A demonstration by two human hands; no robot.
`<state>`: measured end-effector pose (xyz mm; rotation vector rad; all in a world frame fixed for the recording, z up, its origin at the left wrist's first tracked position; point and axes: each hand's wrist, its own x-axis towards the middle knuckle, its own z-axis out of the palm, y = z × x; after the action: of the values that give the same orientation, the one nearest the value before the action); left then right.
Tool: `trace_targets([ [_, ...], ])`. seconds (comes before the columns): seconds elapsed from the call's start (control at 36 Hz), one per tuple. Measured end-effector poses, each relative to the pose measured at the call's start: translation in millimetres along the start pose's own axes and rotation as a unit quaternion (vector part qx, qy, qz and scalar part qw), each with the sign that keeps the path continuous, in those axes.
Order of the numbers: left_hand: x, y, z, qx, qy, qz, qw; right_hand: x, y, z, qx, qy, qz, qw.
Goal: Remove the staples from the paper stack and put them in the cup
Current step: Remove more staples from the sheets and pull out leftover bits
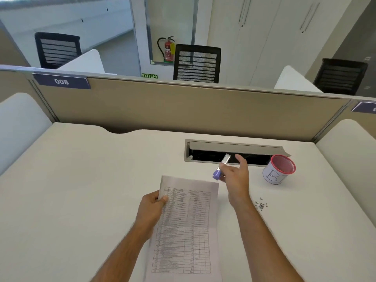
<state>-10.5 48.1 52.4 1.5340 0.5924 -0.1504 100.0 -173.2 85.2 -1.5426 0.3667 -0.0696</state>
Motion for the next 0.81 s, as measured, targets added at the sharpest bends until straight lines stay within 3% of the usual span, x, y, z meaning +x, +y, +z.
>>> trace_targets([
  [0.08, -6, 3, 3, 0.001, -0.009, 0.006, 1.0, -13, -28, 7, 0.186, -0.066, 0.059, 0.979],
  [0.17, -15, 7, 5, -0.002, -0.021, 0.014, 1.0, -24, -48, 20, 0.23, -0.094, 0.091, 0.964],
  [0.33, -29, 11, 11, 0.02, -0.033, 0.039, 0.998, -51, -63, 55, 0.107, -0.11, 0.085, 0.984],
  [0.53, -45, 16, 20, 0.039, -0.047, 0.07, 0.996, -65, -49, 79, -0.039, -0.052, -0.026, 0.998],
  [0.69, -51, 14, 17, 0.056, -0.04, 0.082, 0.994, -71, -49, 82, -0.061, -0.006, -0.09, 0.994],
  [0.81, -52, 15, 16, 0.063, -0.035, 0.088, 0.994, -77, -50, 82, -0.081, -0.018, -0.116, 0.99],
])
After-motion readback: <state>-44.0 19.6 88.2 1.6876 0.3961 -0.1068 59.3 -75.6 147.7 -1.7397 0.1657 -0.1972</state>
